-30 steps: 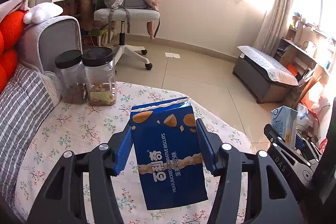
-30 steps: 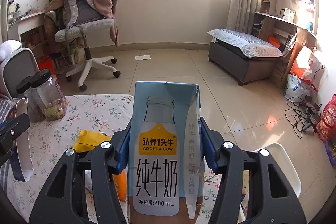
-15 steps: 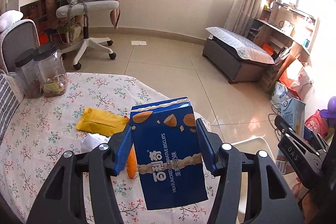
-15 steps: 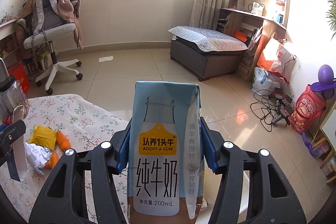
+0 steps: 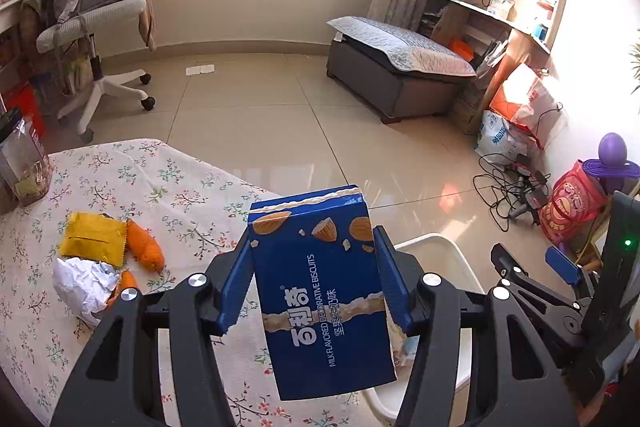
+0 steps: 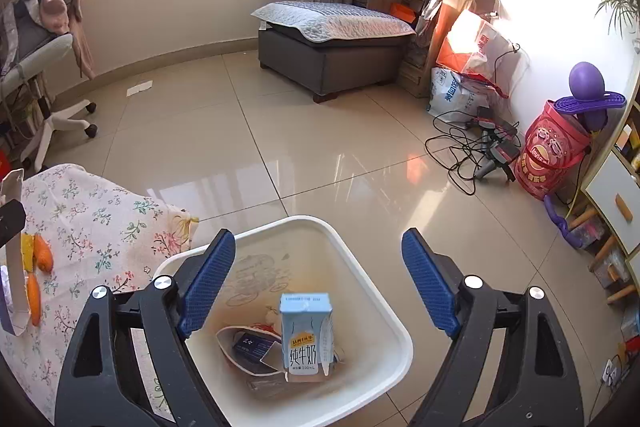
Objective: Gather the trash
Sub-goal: 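Open the right tool to drop the milk carton while the left tool drops the box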
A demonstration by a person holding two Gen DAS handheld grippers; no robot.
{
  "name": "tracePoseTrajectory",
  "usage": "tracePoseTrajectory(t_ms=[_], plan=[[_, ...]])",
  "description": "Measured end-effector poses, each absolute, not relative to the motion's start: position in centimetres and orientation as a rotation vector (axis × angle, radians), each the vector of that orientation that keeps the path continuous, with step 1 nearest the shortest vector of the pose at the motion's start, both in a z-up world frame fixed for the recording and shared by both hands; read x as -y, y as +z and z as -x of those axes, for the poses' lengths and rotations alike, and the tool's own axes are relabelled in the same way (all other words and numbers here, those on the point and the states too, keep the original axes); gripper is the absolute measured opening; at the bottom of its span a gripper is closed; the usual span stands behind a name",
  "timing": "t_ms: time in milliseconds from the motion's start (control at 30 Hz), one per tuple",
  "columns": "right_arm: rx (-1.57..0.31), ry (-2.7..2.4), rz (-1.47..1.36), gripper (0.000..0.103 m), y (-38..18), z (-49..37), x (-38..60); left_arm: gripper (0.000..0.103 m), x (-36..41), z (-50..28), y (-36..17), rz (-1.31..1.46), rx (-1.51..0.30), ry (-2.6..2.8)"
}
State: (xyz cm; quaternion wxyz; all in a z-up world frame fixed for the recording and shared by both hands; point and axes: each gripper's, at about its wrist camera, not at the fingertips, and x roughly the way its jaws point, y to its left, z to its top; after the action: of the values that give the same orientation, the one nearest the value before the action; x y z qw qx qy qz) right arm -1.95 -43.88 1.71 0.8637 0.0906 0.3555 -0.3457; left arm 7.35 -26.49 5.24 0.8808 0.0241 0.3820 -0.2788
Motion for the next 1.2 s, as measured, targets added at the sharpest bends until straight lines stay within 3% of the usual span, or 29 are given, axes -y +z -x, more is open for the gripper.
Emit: tracePoseTrajectory(t_ms=[133,867,967,1200], plan=[[-0.732,-0.838,-0.227,0.095,1.8,3.5,46.0,0.057,29.3,-7.1,4.5,-0.056,-0.82,-0.621],[-0.711,-1.069,-0.428,0.096,1.3,9.5,52.8,0.058,39.0,-4.4,2.1,-0.133,-0.921,-0.777],[-0.708,-1.068,-0.425,0.096,1.4,9.6,52.9,0.068,39.2,-4.2,2.0,-0.137,-0.93,-0.779],[-0.697,-1.056,-0.398,0.096,1.7,9.4,52.4,0.078,38.3,-4.3,2.2,-0.143,-0.909,-0.724]])
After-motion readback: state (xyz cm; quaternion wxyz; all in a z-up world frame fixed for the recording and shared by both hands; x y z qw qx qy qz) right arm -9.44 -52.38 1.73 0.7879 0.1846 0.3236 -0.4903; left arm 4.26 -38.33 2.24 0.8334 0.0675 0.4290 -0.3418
